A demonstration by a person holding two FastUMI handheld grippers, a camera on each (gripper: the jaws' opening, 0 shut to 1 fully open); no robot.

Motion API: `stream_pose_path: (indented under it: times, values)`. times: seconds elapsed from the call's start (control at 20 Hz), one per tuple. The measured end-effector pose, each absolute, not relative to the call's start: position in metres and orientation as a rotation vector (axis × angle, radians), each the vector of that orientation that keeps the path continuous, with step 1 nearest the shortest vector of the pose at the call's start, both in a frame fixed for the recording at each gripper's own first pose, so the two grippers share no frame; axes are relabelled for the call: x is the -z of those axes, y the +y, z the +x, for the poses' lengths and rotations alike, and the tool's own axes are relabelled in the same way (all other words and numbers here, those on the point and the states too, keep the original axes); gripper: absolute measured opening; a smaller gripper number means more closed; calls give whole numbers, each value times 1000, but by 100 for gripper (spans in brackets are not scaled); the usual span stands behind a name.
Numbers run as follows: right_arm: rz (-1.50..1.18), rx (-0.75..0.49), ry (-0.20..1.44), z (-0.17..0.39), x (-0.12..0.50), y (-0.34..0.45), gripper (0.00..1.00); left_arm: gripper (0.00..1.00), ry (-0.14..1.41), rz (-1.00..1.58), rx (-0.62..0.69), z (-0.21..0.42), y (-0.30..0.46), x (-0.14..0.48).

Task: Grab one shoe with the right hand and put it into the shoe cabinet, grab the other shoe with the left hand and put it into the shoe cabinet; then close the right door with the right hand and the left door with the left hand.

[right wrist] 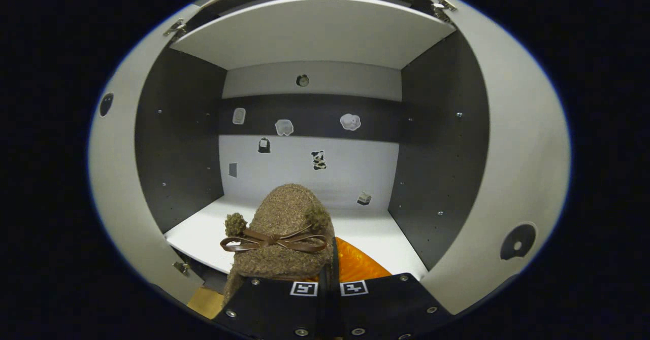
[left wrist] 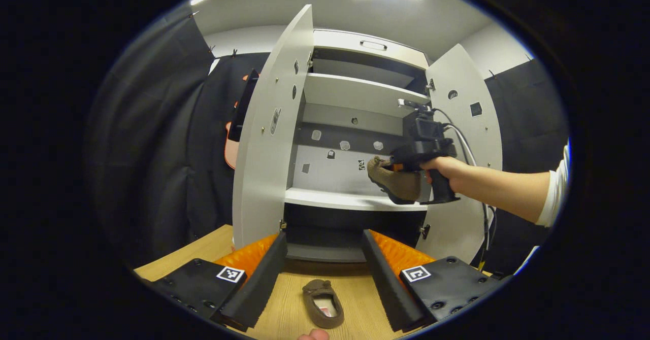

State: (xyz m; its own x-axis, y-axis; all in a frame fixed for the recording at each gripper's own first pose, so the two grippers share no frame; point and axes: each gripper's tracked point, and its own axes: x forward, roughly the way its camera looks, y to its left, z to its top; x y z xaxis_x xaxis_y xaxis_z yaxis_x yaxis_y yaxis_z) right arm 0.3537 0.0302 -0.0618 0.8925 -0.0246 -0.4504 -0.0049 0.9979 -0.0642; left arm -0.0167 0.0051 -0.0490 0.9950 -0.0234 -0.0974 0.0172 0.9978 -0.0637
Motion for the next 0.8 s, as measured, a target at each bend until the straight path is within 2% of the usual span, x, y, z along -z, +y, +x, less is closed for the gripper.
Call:
stream_pose_path:
  times: [0.05, 0.2, 0.35, 0.4, 0.6, 0.7, 0.75, 0.8]
  values:
    - [-61, 30, 514, 368, 78, 27, 1, 94, 103, -63, 17, -16, 6, 51]
    - [19, 84, 657, 391, 123, 24, 2, 97, 107, -45, -7, -17, 16, 52]
    - [15, 122, 696, 401, 139, 17, 3, 97, 123, -40, -38, -18, 28, 59]
    - [21, 118, 697, 403, 139, 19, 4, 100, 130, -39, -49, -18, 32, 61]
    - [18, 90, 712, 400, 135, 22, 16, 96, 149, -41, -66, -16, 39, 68]
    - [1, 82, 717, 395, 132, 16, 26, 96, 152, -36, -63, -15, 38, 70]
    - [1, 72, 727, 390, 131, 14, 38, 96, 152, -34, -58, -14, 37, 70]
    - [4, 60, 744, 385, 131, 12, 43, 96, 154, -32, -52, -13, 35, 71]
